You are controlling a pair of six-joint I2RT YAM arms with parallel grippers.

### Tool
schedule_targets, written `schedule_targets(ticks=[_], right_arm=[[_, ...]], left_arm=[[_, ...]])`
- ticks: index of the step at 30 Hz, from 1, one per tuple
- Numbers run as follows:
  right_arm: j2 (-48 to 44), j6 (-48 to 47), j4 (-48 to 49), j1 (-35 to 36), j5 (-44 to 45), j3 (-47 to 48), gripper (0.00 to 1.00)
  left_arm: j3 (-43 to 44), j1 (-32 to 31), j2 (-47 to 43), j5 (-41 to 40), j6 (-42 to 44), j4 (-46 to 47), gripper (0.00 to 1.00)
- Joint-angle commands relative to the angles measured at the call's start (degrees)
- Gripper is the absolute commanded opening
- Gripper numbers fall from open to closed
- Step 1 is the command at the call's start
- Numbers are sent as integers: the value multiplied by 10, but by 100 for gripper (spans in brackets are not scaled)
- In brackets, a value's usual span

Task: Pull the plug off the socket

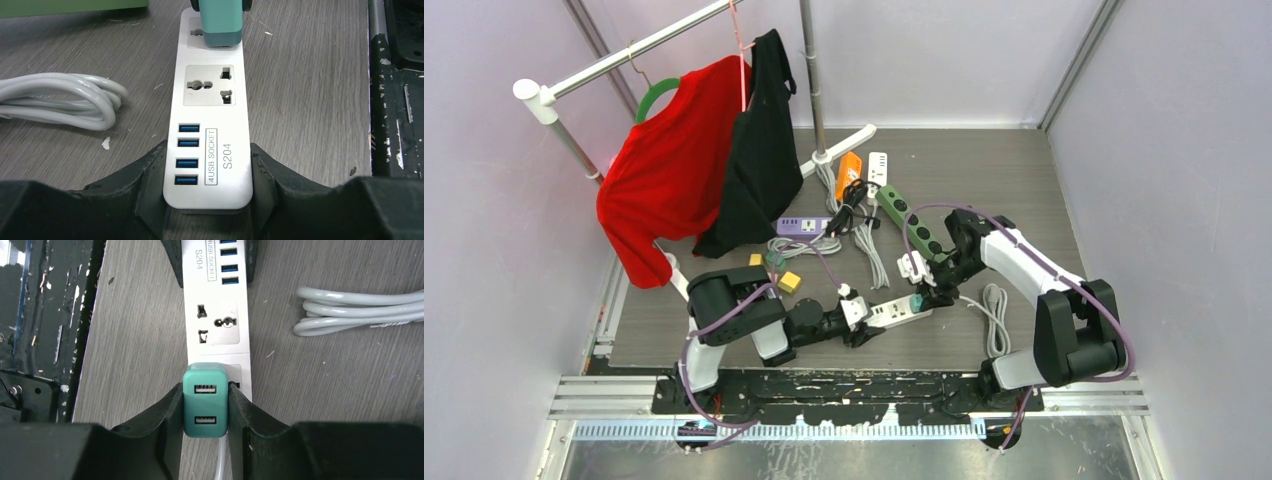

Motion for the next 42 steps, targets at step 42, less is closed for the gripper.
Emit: schedule_targets(ticks=[42], right_arm=[[-15, 7, 2, 43, -63, -4, 1]], left_arm=[[-11, 6, 17, -2, 6, -22, 0]])
